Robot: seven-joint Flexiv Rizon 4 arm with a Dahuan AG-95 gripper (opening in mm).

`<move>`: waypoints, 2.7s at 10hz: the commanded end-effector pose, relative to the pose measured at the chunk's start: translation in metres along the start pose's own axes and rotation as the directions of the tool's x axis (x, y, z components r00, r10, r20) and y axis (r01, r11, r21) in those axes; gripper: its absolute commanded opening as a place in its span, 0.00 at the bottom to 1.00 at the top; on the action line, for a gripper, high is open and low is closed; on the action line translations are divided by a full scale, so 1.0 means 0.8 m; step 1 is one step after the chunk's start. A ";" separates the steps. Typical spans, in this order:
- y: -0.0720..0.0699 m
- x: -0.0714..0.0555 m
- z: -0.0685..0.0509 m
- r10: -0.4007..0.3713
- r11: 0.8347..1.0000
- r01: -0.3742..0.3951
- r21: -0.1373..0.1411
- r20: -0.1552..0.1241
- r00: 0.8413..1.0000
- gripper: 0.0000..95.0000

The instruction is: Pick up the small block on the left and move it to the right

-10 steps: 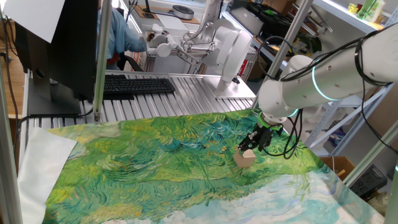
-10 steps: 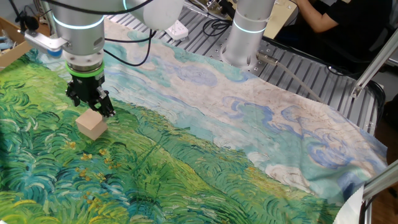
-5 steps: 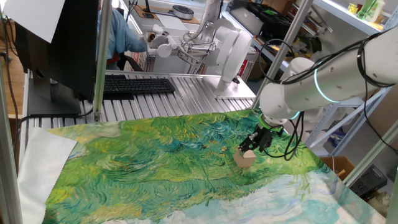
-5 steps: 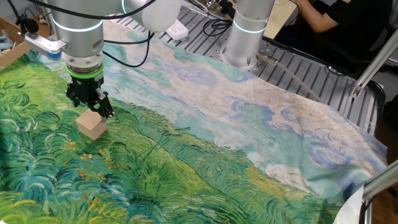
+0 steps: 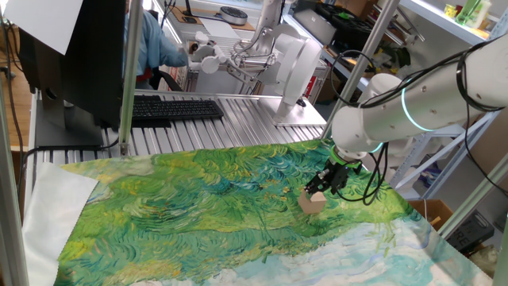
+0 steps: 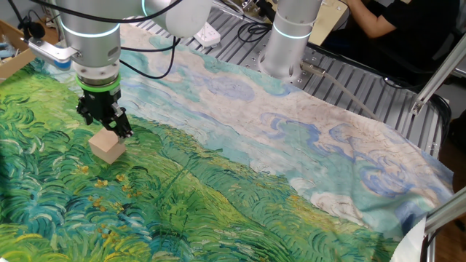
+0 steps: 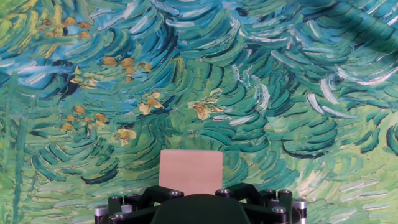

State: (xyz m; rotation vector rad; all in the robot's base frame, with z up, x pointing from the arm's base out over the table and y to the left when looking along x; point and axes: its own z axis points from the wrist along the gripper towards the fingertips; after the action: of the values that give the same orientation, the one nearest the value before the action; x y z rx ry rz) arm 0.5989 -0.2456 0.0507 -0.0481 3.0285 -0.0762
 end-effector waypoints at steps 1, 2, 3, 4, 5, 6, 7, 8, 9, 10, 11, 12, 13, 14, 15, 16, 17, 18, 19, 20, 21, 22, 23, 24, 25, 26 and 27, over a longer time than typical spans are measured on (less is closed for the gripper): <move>0.000 0.000 0.000 0.005 1.000 -0.005 -0.002 0.000 1.000 1.00; 0.000 0.000 0.000 0.006 1.000 -0.006 -0.003 0.000 1.000 1.00; 0.001 0.000 -0.001 0.014 1.000 -0.014 -0.004 0.000 1.000 1.00; 0.001 0.000 -0.003 0.018 1.000 -0.018 -0.004 0.000 1.000 1.00; 0.001 -0.001 -0.005 0.017 1.000 -0.017 -0.004 -0.001 1.000 1.00; 0.001 -0.001 -0.006 0.017 1.000 -0.017 -0.004 -0.002 1.000 1.00; 0.001 -0.001 -0.006 0.020 1.000 -0.020 -0.004 -0.002 1.000 1.00; 0.001 -0.001 -0.006 0.021 1.000 -0.021 -0.004 -0.002 1.000 1.00; 0.001 -0.001 -0.006 0.024 1.000 -0.024 -0.004 -0.002 1.000 1.00; 0.001 -0.001 -0.006 0.029 1.000 -0.029 -0.004 -0.003 1.000 1.00; 0.001 -0.001 -0.006 0.032 0.999 -0.032 -0.003 -0.003 0.999 1.00; 0.001 -0.001 -0.006 0.034 0.999 -0.034 -0.003 -0.011 0.999 1.00; 0.001 -0.001 -0.006 0.033 0.999 -0.033 -0.001 -0.022 0.999 1.00; 0.001 -0.001 -0.006 0.032 0.999 -0.032 -0.001 -0.040 0.999 1.00; 0.001 -0.001 -0.006 0.030 1.000 -0.030 0.000 -0.052 0.998 1.00; 0.001 -0.001 -0.006 0.029 1.000 -0.029 0.000 -0.065 0.997 1.00; 0.001 -0.001 -0.006 0.029 1.000 -0.029 0.002 -0.076 0.997 1.00; 0.001 -0.001 -0.006 0.028 1.000 -0.028 0.002 -0.082 0.996 1.00; 0.001 -0.001 -0.006 0.025 1.000 -0.025 0.002 -0.091 0.996 1.00; 0.001 -0.001 -0.006 0.023 1.000 -0.023 0.002 -0.097 0.995 1.00; 0.001 -0.001 -0.006 0.023 1.000 -0.023 0.002 -0.101 0.995 1.00; 0.001 -0.001 -0.006 0.021 1.000 -0.021 0.002 -0.103 0.994 1.00; 0.001 -0.001 -0.006 0.024 1.000 -0.024 0.002 -0.102 0.994 1.00; 0.001 -0.001 -0.006 0.026 1.000 -0.026 0.002 -0.102 0.994 1.00; 0.001 -0.001 -0.006 0.025 1.000 -0.025 0.001 -0.102 0.994 1.00; 0.001 -0.001 -0.006 0.023 1.000 -0.023 0.001 -0.102 0.994 1.00; 0.001 -0.001 -0.006 0.022 1.000 -0.022 0.000 -0.102 0.995 1.00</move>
State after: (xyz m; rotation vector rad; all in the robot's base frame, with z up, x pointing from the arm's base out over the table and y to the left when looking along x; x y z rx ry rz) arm 0.5990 -0.2440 0.0554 -0.0121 3.1293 -0.0801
